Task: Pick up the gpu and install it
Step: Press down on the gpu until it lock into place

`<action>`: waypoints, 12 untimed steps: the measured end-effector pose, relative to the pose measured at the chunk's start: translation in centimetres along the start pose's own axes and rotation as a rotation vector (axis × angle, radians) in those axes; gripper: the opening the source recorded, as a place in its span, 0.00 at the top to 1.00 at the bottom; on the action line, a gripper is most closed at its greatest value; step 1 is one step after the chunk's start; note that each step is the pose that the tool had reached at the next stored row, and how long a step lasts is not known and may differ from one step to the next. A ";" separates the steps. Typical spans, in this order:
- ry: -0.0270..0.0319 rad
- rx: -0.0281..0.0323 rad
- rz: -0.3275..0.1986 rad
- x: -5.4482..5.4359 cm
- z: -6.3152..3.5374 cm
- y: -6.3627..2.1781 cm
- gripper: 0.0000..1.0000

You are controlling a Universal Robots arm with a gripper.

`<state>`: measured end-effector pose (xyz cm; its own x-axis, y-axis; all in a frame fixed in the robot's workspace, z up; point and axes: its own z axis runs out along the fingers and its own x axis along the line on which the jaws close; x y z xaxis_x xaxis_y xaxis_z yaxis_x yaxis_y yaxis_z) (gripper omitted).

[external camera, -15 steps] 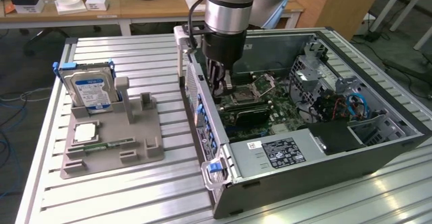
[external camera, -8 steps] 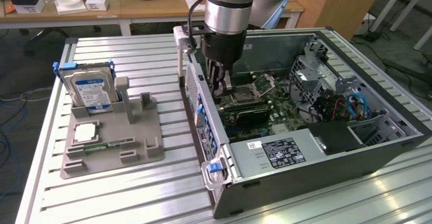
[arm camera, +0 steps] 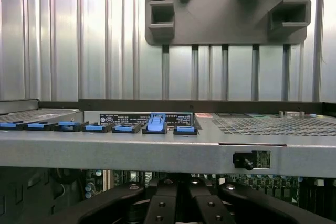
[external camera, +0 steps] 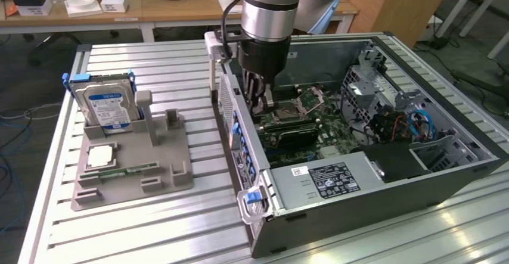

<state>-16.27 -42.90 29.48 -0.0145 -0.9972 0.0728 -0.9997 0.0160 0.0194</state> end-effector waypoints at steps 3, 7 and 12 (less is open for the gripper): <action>0.0017 0.0000 0.000 0.0 0.00 -0.01 0.90; 0.0027 -0.0015 0.000 0.0 -0.01 -0.23 0.90; 0.0029 -0.0155 -0.001 0.0 0.00 -1.05 0.90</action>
<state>-15.22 -42.92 29.46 -0.0132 -0.9970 0.0756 -0.9993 0.0159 0.0350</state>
